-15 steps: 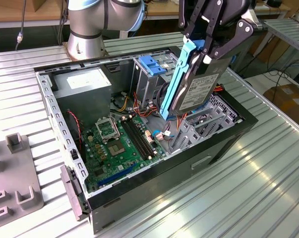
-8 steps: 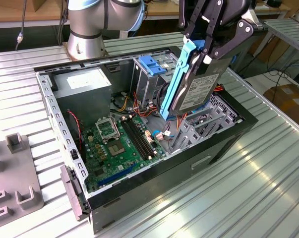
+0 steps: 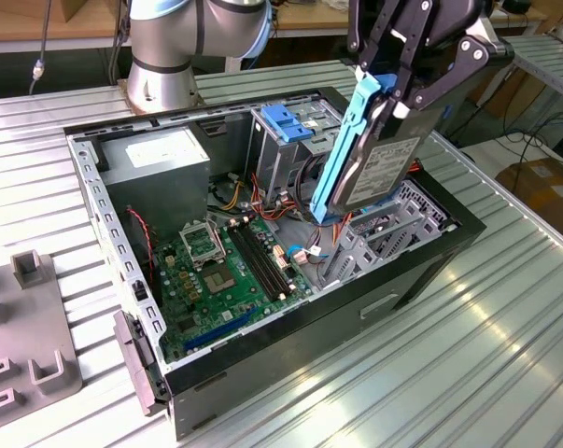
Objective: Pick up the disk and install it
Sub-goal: 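Insert the disk into the insertion slot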
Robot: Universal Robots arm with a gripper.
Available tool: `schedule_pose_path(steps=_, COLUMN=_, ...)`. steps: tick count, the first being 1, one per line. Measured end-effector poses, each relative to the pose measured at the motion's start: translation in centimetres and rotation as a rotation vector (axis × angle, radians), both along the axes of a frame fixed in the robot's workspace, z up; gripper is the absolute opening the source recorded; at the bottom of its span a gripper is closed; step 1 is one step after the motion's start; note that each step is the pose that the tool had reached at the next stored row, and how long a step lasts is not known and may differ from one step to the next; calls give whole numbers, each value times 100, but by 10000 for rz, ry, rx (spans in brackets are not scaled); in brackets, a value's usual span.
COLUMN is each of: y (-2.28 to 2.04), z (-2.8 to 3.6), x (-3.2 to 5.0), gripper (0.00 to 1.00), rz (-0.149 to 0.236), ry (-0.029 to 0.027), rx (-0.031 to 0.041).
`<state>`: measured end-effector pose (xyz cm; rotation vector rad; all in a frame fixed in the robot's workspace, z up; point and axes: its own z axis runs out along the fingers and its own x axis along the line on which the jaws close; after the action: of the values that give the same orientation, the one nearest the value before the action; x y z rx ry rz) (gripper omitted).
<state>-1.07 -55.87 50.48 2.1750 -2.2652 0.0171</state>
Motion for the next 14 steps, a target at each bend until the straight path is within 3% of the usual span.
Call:
schedule_pose_path(steps=7, y=0, z=-56, x=270, gripper=37, rz=-2, ry=1, rx=-2)
schedule_pose_path(steps=14, y=-1, z=-106, x=490, gripper=37, rz=-1, ry=1, rx=-2)
